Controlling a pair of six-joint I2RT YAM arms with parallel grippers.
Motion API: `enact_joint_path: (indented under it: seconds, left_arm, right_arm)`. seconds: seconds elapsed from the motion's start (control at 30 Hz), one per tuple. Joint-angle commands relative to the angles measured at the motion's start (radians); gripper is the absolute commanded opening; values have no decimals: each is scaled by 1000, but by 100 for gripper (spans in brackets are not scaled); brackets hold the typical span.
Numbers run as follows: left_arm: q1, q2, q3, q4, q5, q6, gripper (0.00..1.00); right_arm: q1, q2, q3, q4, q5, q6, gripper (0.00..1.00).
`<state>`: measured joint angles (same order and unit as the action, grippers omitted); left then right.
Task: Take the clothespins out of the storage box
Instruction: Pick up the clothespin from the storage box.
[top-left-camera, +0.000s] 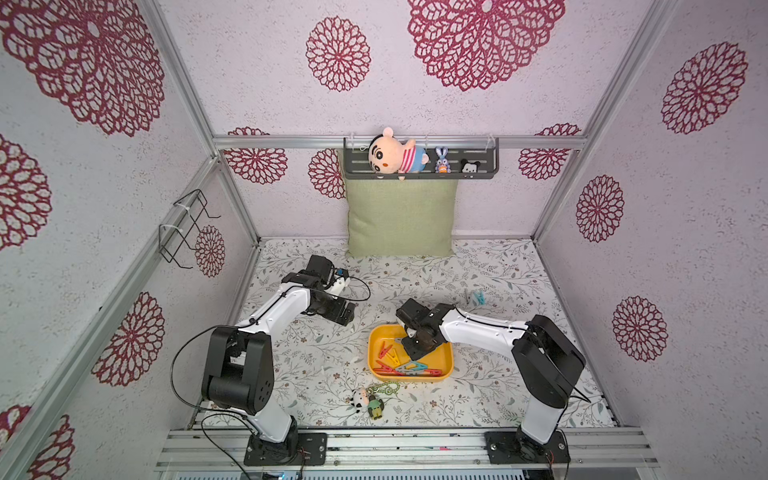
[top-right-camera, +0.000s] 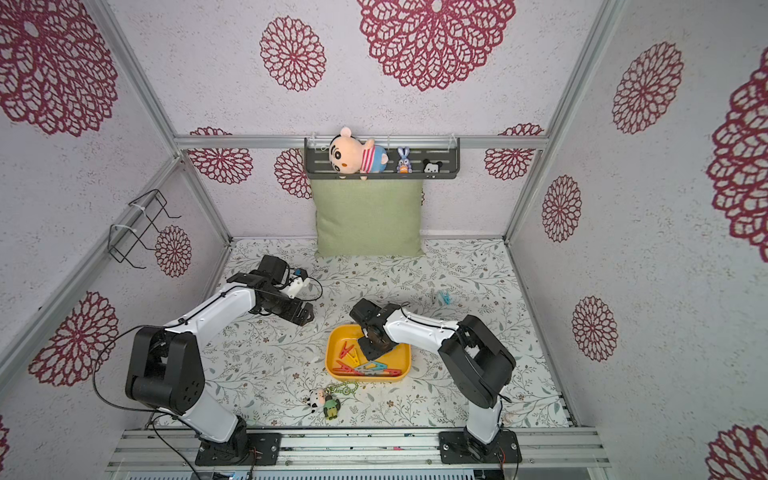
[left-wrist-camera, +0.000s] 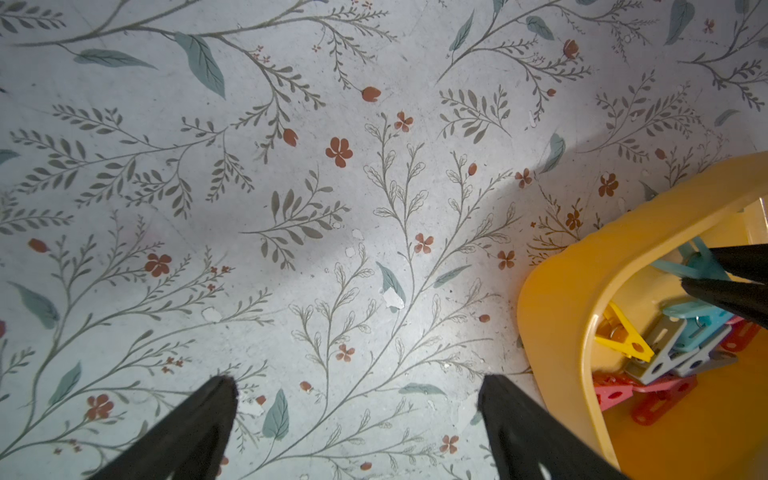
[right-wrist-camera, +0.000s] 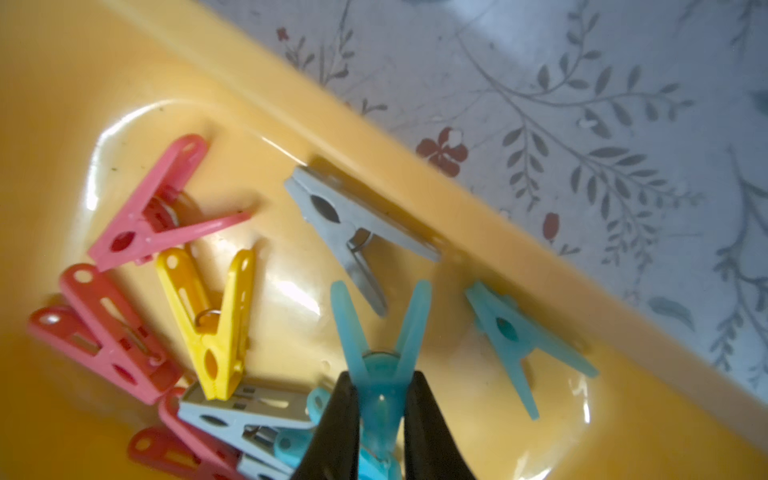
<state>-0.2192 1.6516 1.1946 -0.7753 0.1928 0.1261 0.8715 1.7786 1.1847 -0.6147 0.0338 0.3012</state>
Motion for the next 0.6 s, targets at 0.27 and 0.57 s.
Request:
enact_joint_path:
  seconds: [0.27,0.57]
  left_arm:
    - [-9,14,3,9,0,-2,99]
    - [-10,14,2,10,0,-2,99]
  right_arm:
    - [-1,-174,-7,-42,8,27,17]
    - [-58,-310,-8,-43,-26,53,17]
